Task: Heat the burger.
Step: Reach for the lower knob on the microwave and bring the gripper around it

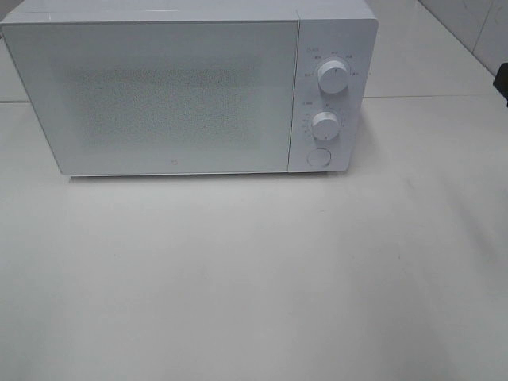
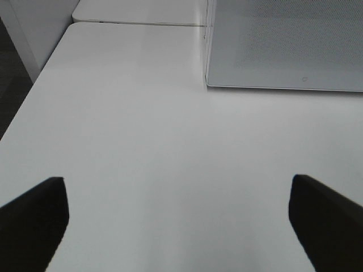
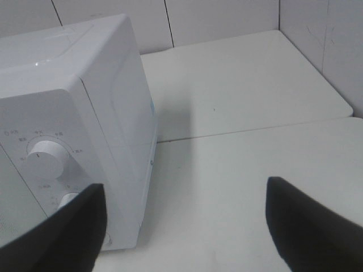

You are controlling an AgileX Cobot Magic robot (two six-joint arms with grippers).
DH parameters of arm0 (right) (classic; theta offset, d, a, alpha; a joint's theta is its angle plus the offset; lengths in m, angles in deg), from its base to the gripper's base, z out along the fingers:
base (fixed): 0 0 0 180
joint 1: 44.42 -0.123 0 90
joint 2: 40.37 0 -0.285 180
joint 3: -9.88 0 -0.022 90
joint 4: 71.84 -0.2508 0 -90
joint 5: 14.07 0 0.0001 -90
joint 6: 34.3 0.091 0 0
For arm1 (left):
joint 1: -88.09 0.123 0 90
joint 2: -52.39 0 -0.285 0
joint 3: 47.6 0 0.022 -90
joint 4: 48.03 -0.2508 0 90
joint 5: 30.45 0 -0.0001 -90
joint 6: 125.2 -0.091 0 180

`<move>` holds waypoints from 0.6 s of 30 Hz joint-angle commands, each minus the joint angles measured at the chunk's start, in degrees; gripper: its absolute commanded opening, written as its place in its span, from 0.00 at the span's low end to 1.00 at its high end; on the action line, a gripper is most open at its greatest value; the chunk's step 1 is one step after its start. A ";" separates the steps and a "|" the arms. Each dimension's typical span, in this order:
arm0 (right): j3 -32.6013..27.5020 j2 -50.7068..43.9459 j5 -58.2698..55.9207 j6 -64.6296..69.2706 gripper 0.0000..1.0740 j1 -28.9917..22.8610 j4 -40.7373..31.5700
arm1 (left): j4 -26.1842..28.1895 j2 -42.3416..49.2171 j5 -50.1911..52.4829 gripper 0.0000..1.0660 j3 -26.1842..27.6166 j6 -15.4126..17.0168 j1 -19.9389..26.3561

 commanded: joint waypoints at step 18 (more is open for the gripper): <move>-7.85 20.05 34.26 -9.11 0.70 -3.38 -11.52 | -0.06 1.03 0.92 0.92 -0.11 0.46 0.23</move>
